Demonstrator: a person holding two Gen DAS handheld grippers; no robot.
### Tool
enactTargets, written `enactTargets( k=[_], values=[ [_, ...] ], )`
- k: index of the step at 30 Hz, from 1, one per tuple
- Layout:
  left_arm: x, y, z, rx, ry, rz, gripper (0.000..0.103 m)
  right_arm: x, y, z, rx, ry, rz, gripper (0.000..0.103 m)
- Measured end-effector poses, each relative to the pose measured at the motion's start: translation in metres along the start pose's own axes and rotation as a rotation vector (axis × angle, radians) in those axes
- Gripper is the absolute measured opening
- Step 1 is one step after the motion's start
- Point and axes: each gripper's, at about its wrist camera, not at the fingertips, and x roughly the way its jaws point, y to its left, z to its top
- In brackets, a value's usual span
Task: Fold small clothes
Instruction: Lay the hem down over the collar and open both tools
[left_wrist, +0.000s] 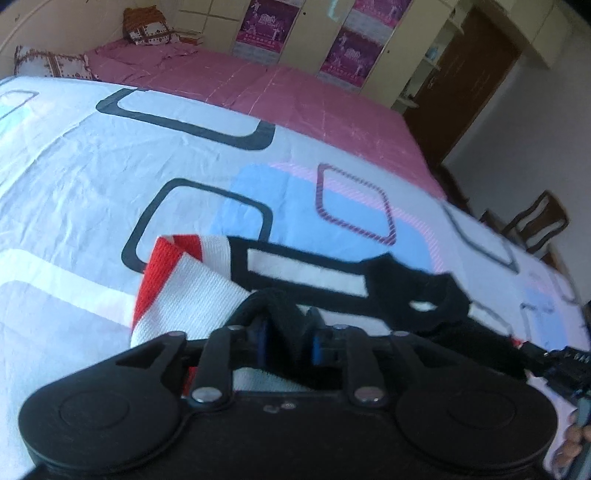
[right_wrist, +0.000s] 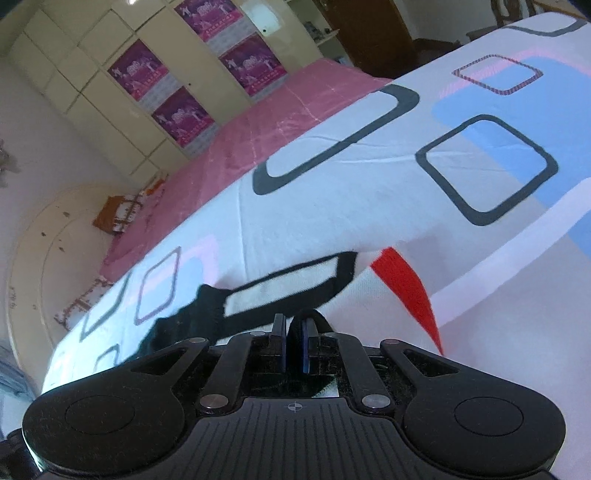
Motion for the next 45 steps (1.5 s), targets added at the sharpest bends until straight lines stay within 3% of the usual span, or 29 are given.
enactTargets(
  k=[1,2,3,4,6,8,14,16,17,20,22,23,24,28,34,38,40,42,45],
  values=[
    [-0.003,0.002,0.002,-0.012,-0.01,-0.012,0.03,0.0,0.002,0.001,-0.015,-0.02,-0.003,0.037],
    [-0.007,0.004,0.004,-0.022,-0.018,-0.028,0.032,-0.001,0.004,0.003,-0.028,-0.043,-0.01,0.063],
    [-0.011,0.006,0.005,-0.026,-0.023,-0.036,0.038,-0.005,0.005,0.004,-0.047,-0.064,-0.011,0.066],
    [-0.013,0.006,0.007,-0.021,-0.036,-0.024,0.057,-0.007,0.006,0.006,-0.073,-0.066,-0.003,0.066],
    [-0.025,0.006,0.008,-0.006,-0.113,0.007,0.08,-0.008,0.009,0.008,-0.117,-0.052,0.01,0.066],
    [-0.032,0.004,0.011,0.03,-0.142,0.01,0.082,-0.005,0.011,0.006,-0.16,-0.032,0.011,0.066],
    [-0.01,-0.008,0.002,0.176,-0.053,0.041,0.073,0.017,0.021,-0.006,-0.283,0.02,-0.025,0.066],
    [0.003,-0.014,-0.003,0.229,-0.024,0.062,0.064,0.024,0.025,-0.009,-0.312,0.032,-0.034,0.057],
    [0.01,-0.016,-0.006,0.255,-0.013,0.072,0.06,0.027,0.028,-0.01,-0.336,0.039,-0.043,0.048],
    [0.021,-0.02,-0.011,0.314,-0.01,0.106,0.05,0.036,0.032,-0.012,-0.394,0.051,-0.054,0.043],
    [0.021,-0.021,-0.013,0.335,-0.024,0.126,0.022,0.041,0.033,-0.013,-0.413,0.063,-0.06,0.022],
    [0.017,-0.02,-0.014,0.341,-0.031,0.127,0.015,0.045,0.033,-0.013,-0.418,0.08,-0.061,0.004],
    [0.015,-0.021,-0.014,0.342,-0.037,0.121,0.008,0.047,0.033,-0.015,-0.423,0.081,-0.06,0.004],
    [0.005,-0.025,-0.015,0.364,-0.101,0.112,0.006,0.044,0.035,-0.018,-0.442,0.051,-0.057,0.004],
    [-0.01,-0.025,-0.002,0.292,-0.231,0.123,0.006,0.031,0.038,-0.005,-0.429,-0.056,-0.057,0.004],
    [0.01,-0.019,-0.002,0.261,-0.198,0.169,0.006,0.05,0.035,-0.009,-0.436,-0.039,-0.116,0.004],
    [0.024,-0.015,-0.011,0.277,-0.151,0.207,0.006,0.06,0.03,-0.013,-0.433,-0.014,-0.145,0.004],
    [0.026,-0.014,-0.017,0.301,-0.159,0.223,0.006,0.063,0.026,-0.014,-0.421,-0.015,-0.146,0.004],
    [0.024,-0.017,-0.014,0.311,-0.149,0.237,0.014,0.061,0.028,-0.013,-0.447,-0.017,-0.151,0.005]
  ],
)
